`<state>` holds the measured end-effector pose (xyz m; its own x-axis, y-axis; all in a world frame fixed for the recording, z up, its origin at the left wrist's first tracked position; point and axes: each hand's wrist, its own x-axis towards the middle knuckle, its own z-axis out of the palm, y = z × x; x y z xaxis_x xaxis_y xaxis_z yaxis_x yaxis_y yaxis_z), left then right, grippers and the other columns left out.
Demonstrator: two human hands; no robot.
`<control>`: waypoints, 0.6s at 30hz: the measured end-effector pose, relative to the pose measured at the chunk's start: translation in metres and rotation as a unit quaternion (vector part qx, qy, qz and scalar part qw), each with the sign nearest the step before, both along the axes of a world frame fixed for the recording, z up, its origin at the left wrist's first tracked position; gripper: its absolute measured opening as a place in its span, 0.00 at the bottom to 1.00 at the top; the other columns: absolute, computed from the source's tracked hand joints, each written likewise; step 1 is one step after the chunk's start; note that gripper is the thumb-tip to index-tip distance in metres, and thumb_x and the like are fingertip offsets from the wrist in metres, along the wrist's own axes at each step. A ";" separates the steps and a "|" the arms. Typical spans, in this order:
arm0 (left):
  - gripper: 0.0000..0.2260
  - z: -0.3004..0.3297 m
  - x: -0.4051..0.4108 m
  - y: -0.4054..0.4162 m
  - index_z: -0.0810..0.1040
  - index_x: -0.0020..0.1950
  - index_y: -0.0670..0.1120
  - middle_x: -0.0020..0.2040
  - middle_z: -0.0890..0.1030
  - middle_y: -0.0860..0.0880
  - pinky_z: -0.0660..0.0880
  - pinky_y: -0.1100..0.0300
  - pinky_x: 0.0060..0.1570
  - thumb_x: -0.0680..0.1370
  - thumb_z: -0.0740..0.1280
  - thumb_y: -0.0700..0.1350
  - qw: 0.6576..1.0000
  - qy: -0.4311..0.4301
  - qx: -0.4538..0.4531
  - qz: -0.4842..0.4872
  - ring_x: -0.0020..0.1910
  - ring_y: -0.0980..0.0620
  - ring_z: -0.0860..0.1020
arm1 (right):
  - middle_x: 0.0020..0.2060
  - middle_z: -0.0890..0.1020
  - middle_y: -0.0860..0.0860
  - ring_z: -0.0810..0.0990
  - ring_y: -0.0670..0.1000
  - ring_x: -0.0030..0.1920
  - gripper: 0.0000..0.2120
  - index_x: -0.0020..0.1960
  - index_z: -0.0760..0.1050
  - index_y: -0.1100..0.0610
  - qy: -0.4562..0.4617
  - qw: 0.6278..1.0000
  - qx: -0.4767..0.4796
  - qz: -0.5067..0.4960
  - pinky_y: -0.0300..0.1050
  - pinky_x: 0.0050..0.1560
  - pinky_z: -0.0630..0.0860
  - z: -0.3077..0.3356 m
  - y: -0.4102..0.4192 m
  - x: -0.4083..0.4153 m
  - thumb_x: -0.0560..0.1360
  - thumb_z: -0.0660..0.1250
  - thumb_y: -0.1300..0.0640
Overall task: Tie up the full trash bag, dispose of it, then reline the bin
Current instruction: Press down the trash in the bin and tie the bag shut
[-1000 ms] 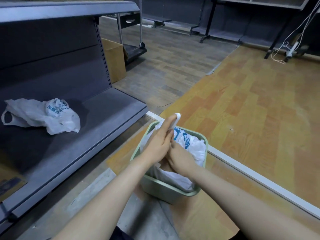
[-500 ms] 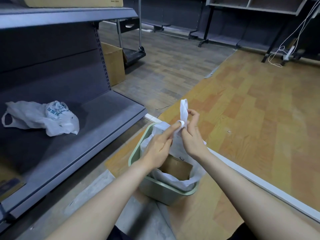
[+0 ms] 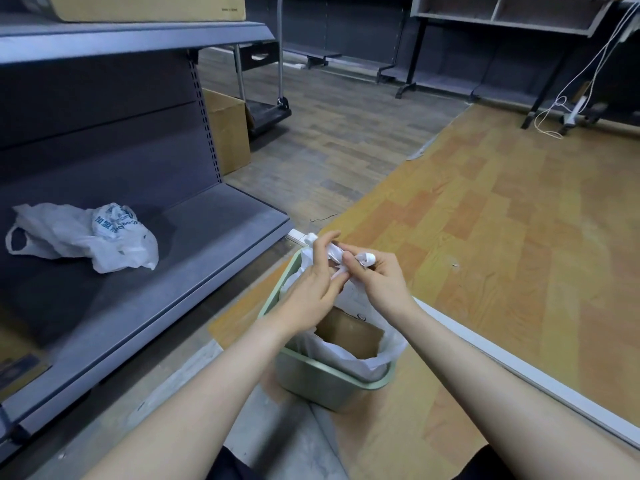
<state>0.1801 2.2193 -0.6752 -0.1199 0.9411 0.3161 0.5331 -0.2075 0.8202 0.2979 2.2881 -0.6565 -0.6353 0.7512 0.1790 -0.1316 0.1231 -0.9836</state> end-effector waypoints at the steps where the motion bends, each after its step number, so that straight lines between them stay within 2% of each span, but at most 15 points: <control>1: 0.25 0.000 -0.003 -0.002 0.49 0.67 0.66 0.27 0.71 0.56 0.69 0.62 0.37 0.81 0.59 0.45 0.999 -0.046 -0.012 -0.007 0.28 0.58 0.70 | 0.44 0.83 0.53 0.81 0.40 0.40 0.11 0.58 0.77 0.65 0.001 1.000 -0.009 -0.008 0.30 0.43 0.75 0.002 0.001 0.001 0.78 0.61 0.65; 3: 0.30 0.001 -0.011 -0.004 0.47 0.70 0.61 0.29 0.73 0.50 0.71 0.60 0.38 0.80 0.62 0.40 0.986 -0.163 -0.036 -0.020 0.30 0.53 0.71 | 0.40 0.85 0.45 0.80 0.37 0.38 0.10 0.53 0.80 0.57 -0.015 1.000 0.003 -0.001 0.28 0.41 0.73 0.006 0.004 0.003 0.77 0.62 0.65; 5: 0.35 0.003 -0.020 -0.006 0.45 0.73 0.56 0.32 0.75 0.43 0.74 0.62 0.38 0.78 0.64 0.34 0.970 -0.238 -0.052 -0.021 0.31 0.51 0.73 | 0.30 0.82 0.41 0.75 0.40 0.33 0.13 0.43 0.82 0.54 -0.060 0.996 0.048 0.042 0.32 0.39 0.69 0.012 0.004 0.008 0.78 0.61 0.64; 7: 0.36 0.006 -0.027 -0.007 0.45 0.73 0.55 0.29 0.76 0.48 0.76 0.65 0.39 0.77 0.64 0.32 0.965 -0.252 -0.069 -0.017 0.30 0.53 0.74 | 0.30 0.80 0.42 0.73 0.38 0.33 0.14 0.38 0.80 0.56 -0.100 0.986 0.095 0.091 0.30 0.39 0.67 0.017 0.003 0.009 0.78 0.61 0.64; 10: 0.34 0.008 -0.035 -0.009 0.48 0.73 0.54 0.27 0.76 0.52 0.75 0.67 0.42 0.78 0.61 0.30 0.952 -0.291 -0.085 -0.032 0.29 0.56 0.75 | 0.42 0.73 0.46 0.72 0.42 0.42 0.08 0.42 0.81 0.64 -0.174 0.975 0.101 0.095 0.34 0.42 0.68 0.023 0.007 0.010 0.76 0.65 0.63; 12: 0.32 0.009 -0.036 -0.009 0.50 0.73 0.52 0.27 0.77 0.50 0.74 0.64 0.39 0.78 0.61 0.30 0.946 -0.308 -0.093 -0.038 0.28 0.53 0.74 | 0.41 0.68 0.48 0.68 0.45 0.41 0.06 0.44 0.82 0.61 -0.217 0.962 0.127 0.106 0.36 0.40 0.67 0.026 0.008 0.011 0.76 0.66 0.62; 14: 0.29 0.009 -0.035 -0.008 0.52 0.72 0.49 0.28 0.77 0.49 0.74 0.62 0.37 0.78 0.61 0.30 0.945 -0.307 -0.102 -0.037 0.27 0.52 0.73 | 0.39 0.65 0.47 0.66 0.45 0.39 0.05 0.45 0.83 0.57 -0.258 0.940 0.196 0.109 0.34 0.41 0.65 0.029 0.006 0.012 0.75 0.67 0.61; 18: 0.25 0.009 -0.036 -0.009 0.57 0.71 0.46 0.28 0.77 0.49 0.73 0.58 0.38 0.78 0.61 0.31 0.946 -0.301 -0.115 -0.035 0.27 0.50 0.72 | 0.37 0.64 0.45 0.66 0.47 0.40 0.07 0.49 0.83 0.60 -0.286 0.909 0.291 0.085 0.40 0.43 0.66 0.032 0.000 0.011 0.75 0.67 0.61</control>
